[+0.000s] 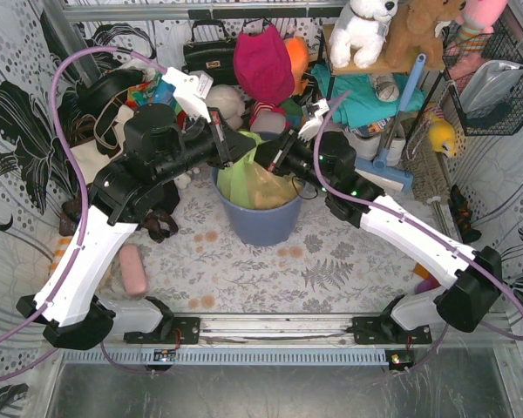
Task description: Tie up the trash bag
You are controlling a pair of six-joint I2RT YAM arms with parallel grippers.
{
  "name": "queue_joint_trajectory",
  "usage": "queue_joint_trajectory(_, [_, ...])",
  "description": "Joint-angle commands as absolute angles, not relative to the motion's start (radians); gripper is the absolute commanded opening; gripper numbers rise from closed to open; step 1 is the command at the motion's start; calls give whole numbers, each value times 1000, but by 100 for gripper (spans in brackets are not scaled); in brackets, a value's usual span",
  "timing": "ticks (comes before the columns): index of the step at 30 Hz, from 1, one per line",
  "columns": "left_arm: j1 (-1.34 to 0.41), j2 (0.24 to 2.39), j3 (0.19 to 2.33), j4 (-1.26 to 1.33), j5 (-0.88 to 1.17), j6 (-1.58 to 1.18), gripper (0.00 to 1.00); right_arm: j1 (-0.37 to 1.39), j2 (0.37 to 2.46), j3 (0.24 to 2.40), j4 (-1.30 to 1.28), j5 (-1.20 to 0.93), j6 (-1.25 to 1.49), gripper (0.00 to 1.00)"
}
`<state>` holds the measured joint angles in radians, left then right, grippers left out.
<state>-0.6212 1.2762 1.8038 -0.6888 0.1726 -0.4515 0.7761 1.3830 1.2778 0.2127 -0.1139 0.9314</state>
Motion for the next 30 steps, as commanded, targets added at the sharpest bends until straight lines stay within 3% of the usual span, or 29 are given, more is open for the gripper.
queue_joint_trajectory(1, [-624,1273,1817,-646,186,-446,2,803,1399,1263,400,39,916,0])
queue_joint_trajectory(19, [-624,1272,1789,-626,217,-458,2,957,1653,1201,1096,436,681,0])
queue_joint_trajectory(30, [-626,1264,1778,-623,251,-459,2,963,1816,1224,1505,371,587,0])
